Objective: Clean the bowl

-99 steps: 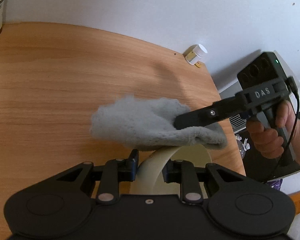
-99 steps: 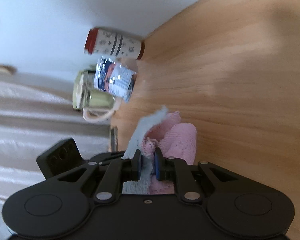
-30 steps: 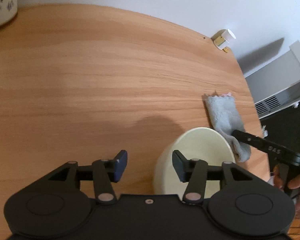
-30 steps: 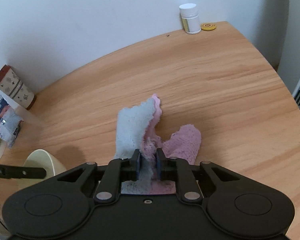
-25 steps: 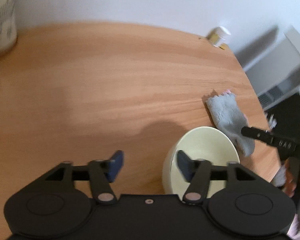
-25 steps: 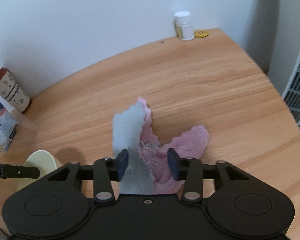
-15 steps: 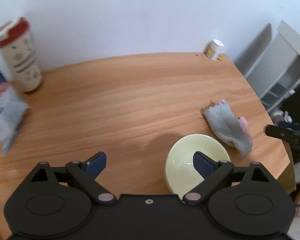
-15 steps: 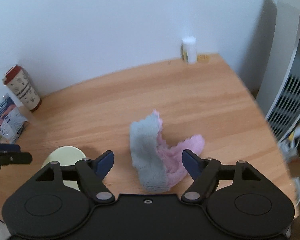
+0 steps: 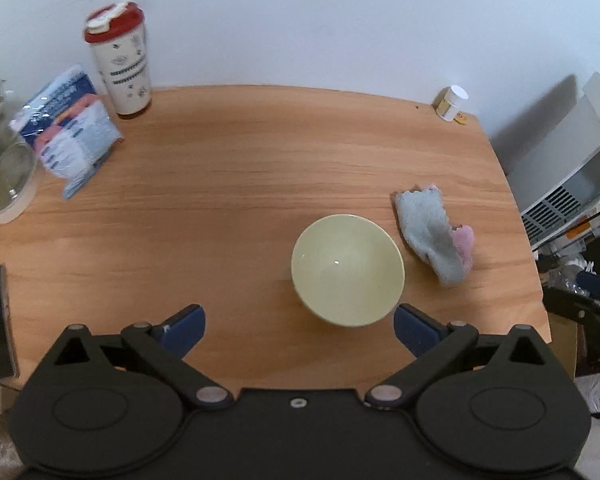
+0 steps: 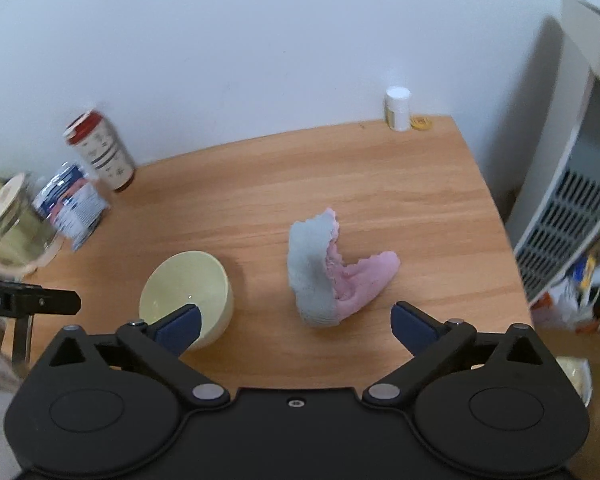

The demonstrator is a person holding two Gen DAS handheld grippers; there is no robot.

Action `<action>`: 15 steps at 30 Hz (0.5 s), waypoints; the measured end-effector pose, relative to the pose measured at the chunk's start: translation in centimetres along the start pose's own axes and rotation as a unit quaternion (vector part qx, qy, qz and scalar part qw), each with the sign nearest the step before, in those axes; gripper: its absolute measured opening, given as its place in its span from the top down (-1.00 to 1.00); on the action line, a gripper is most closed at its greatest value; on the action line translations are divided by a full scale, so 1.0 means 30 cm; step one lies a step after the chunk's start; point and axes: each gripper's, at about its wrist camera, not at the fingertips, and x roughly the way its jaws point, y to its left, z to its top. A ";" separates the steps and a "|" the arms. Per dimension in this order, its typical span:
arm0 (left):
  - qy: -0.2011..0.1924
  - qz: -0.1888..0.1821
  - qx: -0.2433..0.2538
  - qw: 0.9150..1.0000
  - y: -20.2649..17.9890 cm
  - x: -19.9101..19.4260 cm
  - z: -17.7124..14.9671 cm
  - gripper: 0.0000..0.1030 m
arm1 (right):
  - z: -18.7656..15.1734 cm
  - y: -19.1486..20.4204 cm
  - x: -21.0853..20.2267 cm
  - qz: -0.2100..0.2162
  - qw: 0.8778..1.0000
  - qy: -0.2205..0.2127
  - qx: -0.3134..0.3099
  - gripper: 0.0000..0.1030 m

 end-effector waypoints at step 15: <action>-0.030 0.016 0.005 0.999 -0.136 -0.185 -0.133 -0.99 | -0.032 0.014 -0.200 0.017 0.998 -0.034 -0.054 -0.99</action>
